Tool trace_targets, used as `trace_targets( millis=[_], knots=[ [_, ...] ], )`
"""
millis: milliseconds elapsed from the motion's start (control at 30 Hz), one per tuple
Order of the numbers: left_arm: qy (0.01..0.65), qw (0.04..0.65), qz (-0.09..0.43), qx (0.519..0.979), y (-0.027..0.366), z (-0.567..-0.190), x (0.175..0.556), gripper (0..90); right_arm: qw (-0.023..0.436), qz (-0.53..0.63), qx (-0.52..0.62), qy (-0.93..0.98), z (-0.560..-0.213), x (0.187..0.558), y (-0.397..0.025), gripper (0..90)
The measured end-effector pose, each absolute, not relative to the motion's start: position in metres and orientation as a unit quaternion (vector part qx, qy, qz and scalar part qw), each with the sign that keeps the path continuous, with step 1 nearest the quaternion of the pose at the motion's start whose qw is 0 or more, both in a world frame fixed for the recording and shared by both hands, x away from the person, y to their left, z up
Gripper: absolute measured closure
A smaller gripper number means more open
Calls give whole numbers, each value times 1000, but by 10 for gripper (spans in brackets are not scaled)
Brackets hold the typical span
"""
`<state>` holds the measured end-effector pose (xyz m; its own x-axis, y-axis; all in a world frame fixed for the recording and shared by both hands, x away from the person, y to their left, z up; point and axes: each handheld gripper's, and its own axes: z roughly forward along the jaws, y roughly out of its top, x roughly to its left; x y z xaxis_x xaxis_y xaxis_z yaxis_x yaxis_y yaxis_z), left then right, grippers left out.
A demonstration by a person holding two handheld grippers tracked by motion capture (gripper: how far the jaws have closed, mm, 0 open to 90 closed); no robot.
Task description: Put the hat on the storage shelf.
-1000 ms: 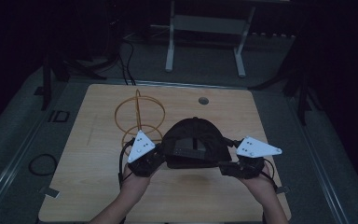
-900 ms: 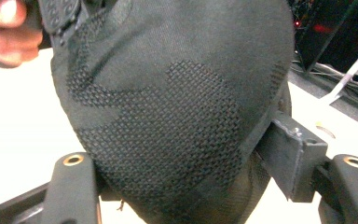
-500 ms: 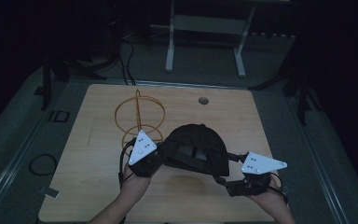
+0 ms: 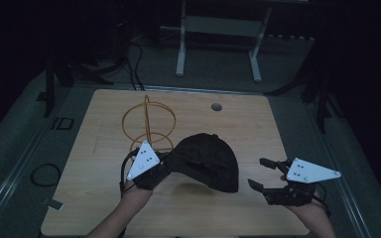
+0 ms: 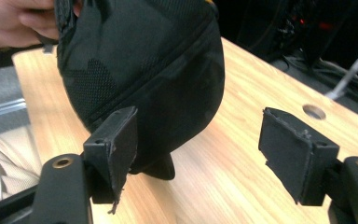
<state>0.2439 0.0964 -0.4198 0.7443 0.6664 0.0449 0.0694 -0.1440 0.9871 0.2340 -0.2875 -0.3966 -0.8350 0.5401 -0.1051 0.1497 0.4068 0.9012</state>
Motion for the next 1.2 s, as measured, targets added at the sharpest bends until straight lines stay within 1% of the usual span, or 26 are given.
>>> trace_targets(
  millis=[33,167,233,267,333,367,433,533,667,800,867,900,967,1033,1200],
  knots=[
    [251,605,251,713,98,-420,243,887,198,503,206,815,-395,234,-287,319],
    [218,619,239,715,109,-418,244,886,202,515,188,812,-387,234,-281,336],
    [199,621,247,717,112,-416,244,886,193,523,180,811,-383,235,-277,337],
    [185,627,241,717,114,-415,244,886,194,524,177,810,-382,235,-276,341],
    [156,628,249,721,117,-414,245,885,202,523,166,811,-377,235,-271,340],
    [140,633,239,723,119,-414,246,885,204,524,160,811,-375,235,-269,340],
    [112,631,248,727,122,-413,246,885,199,529,143,812,-370,233,-265,341],
    [78,639,240,726,125,-413,249,884,195,534,116,814,-362,230,-259,343],
    [48,655,215,723,127,-413,252,884,186,536,83,819,-354,225,-248,346],
    [56,672,175,718,122,-414,257,884,162,542,47,823,-353,219,-234,346],
    [57,674,172,717,121,-414,258,885,153,538,27,828,-354,215,-226,345],
    [63,678,162,714,116,-413,260,885,152,534,15,831,-355,213,-220,344],
    [69,686,148,709,113,-412,262,886,160,523,5,837,-356,210,-213,336],
    [80,691,142,704,110,-411,263,886,177,511,2,841,-357,209,-207,324],
    [100,697,136,697,107,-407,265,886,195,503,8,842,-361,211,-200,343]
  ],
)
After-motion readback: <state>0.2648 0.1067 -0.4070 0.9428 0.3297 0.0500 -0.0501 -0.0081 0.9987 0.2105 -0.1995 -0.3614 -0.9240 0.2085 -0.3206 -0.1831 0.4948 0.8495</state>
